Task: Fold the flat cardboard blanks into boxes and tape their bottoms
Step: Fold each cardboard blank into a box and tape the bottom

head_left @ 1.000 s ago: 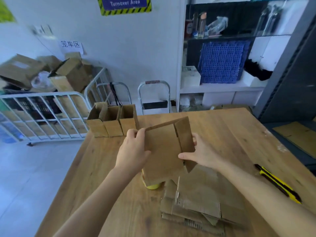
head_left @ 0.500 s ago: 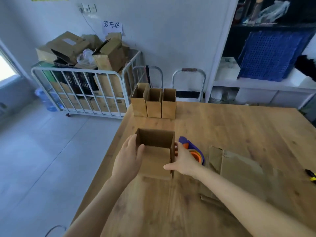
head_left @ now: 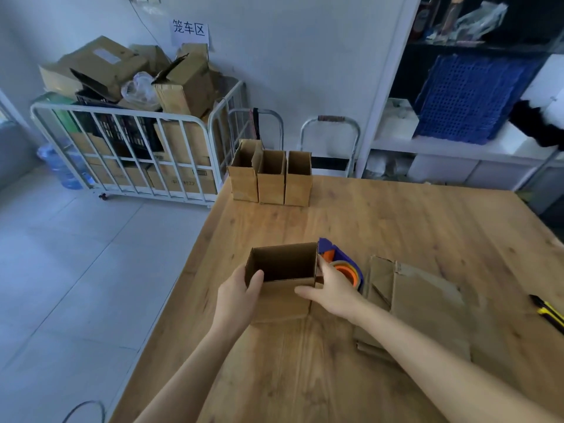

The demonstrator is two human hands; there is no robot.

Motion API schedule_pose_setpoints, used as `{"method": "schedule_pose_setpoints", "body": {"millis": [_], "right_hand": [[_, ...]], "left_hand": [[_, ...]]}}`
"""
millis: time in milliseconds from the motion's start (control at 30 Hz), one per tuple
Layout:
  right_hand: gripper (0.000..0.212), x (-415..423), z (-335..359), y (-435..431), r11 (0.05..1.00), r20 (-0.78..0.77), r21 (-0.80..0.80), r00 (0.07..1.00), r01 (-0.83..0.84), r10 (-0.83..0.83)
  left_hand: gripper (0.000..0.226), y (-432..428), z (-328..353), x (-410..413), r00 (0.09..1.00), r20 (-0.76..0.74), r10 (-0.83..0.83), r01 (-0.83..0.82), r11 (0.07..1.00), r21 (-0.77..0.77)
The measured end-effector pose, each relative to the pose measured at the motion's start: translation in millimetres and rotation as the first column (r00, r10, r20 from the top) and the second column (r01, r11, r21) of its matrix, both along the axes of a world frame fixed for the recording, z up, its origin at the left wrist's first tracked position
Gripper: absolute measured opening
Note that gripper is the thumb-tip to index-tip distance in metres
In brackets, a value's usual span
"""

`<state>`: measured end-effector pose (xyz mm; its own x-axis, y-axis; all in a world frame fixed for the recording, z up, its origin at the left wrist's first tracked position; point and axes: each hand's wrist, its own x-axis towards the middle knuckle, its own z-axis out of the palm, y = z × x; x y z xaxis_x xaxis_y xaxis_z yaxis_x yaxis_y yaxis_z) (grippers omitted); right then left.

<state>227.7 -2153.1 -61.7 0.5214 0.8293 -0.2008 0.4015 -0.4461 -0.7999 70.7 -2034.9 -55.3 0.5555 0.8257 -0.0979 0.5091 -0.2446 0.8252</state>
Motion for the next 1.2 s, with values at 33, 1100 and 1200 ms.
{"method": "schedule_pose_setpoints", "body": {"millis": [33,1100,1200], "right_hand": [[0.062,-0.7,2.0,-0.4,0.999,-0.034,0.018,0.999,0.028,-0.027],[0.063,10.2,-6.3,-10.8,0.998,0.1,-0.03,0.993,-0.054,0.057],[0.063,12.9,-11.4,-12.1,0.999,0.113,0.033,0.994,-0.014,0.01]], "left_hand": [[0.017,-0.6,1.5,2.5,1.0,0.01,-0.029,0.029,1.0,-0.002],[0.047,42.1,0.0,3.9,0.879,-0.069,-0.472,0.456,0.874,-0.167],[0.042,46.6,-7.7,2.7,0.913,-0.04,-0.407,0.399,0.907,-0.133]]}}
